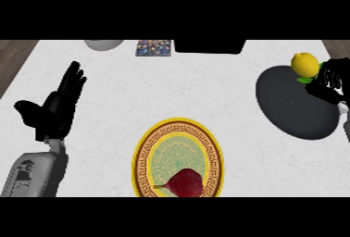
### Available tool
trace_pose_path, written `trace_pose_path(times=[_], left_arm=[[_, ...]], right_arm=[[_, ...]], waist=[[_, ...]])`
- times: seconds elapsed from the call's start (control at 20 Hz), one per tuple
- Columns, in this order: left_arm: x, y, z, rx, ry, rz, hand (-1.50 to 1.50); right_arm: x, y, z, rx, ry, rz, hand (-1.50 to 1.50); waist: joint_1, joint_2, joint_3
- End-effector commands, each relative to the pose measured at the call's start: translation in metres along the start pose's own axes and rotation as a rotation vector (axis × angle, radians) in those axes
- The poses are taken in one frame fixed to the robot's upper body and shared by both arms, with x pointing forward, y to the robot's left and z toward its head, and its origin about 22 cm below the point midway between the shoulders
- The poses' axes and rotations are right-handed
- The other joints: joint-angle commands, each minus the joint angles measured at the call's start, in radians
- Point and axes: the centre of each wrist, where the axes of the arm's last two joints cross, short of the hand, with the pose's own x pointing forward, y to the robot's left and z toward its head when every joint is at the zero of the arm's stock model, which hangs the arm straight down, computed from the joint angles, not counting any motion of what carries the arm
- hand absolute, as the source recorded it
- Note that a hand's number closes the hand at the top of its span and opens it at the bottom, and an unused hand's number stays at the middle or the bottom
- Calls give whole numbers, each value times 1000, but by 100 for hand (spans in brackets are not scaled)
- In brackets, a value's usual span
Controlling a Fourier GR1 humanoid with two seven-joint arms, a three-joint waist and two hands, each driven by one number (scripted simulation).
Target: Pick the lemon from the plate and place it in the pan
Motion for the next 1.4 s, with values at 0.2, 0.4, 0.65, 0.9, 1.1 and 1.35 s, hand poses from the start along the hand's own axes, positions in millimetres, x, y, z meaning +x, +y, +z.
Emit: trace_pose_path(times=[0.2,0.4,0.65,0.9,1.1,1.35], left_arm=[[2,-8,-10,-24,-4,6,0],[2,-7,-5,-40,-24,8,0],[4,-9,-7,-11,-25,11,0],[-4,-12,1,-40,-8,12,0],[-4,-7,-1,-18,-11,12,0],[-4,-18,1,-4,-4,2,0]], right_arm=[[-43,31,-17,-2,45,-13,150],[-47,42,-17,60,117,-122,150],[-65,54,0,316,179,-286,-150],[-67,47,-6,284,123,-313,-150],[-79,38,0,146,57,-438,-150],[-97,24,11,40,55,-671,-150]], waist=[[23,12,2],[42,18,3],[38,19,4],[26,11,3],[13,9,4],[-8,1,3]])
